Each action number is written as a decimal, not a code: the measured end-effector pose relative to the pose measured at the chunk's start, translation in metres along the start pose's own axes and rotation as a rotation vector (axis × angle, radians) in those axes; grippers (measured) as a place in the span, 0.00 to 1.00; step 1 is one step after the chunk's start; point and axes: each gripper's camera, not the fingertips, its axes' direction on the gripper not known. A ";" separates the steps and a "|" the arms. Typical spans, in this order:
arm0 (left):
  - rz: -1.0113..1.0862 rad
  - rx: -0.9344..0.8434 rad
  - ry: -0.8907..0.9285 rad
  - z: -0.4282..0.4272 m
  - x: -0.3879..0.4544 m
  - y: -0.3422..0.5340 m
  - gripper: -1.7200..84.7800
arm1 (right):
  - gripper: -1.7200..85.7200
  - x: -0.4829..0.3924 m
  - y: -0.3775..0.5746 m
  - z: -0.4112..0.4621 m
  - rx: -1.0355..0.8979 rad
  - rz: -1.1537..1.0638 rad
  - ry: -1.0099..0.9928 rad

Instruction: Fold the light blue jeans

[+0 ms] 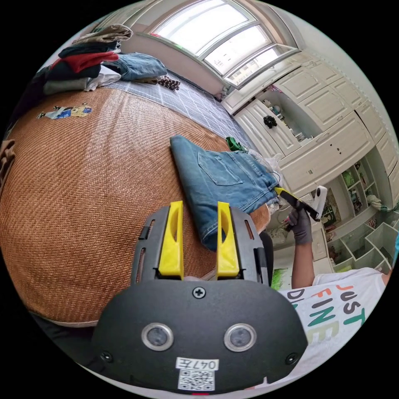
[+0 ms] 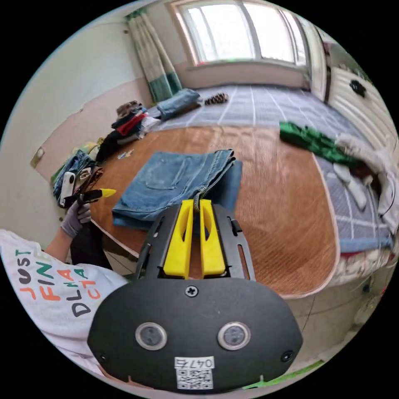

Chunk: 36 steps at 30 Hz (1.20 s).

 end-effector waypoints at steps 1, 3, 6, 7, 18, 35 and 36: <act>0.000 -0.007 0.000 0.005 -0.004 -0.003 0.16 | 0.02 0.018 0.014 0.025 -0.065 0.056 -0.022; -0.001 -0.036 0.008 0.028 -0.019 -0.020 0.16 | 0.02 0.038 0.034 0.061 -0.157 0.112 -0.025; -0.003 -0.065 -0.012 0.052 -0.036 -0.044 0.16 | 0.02 0.063 0.050 0.064 -0.126 0.194 -0.103; -0.004 -0.069 -0.021 0.056 -0.040 -0.048 0.16 | 0.02 0.068 0.053 0.056 -0.087 0.206 -0.130; -0.135 -0.111 0.124 0.108 -0.149 -0.093 0.15 | 0.14 0.154 0.056 0.057 0.059 0.252 -0.313; -0.209 -0.090 0.321 0.115 -0.233 -0.173 0.06 | 0.04 0.213 0.058 0.177 -0.066 0.379 -0.618; -0.216 -0.087 0.338 0.109 -0.233 -0.179 0.04 | 0.04 0.210 0.058 0.175 -0.061 0.379 -0.609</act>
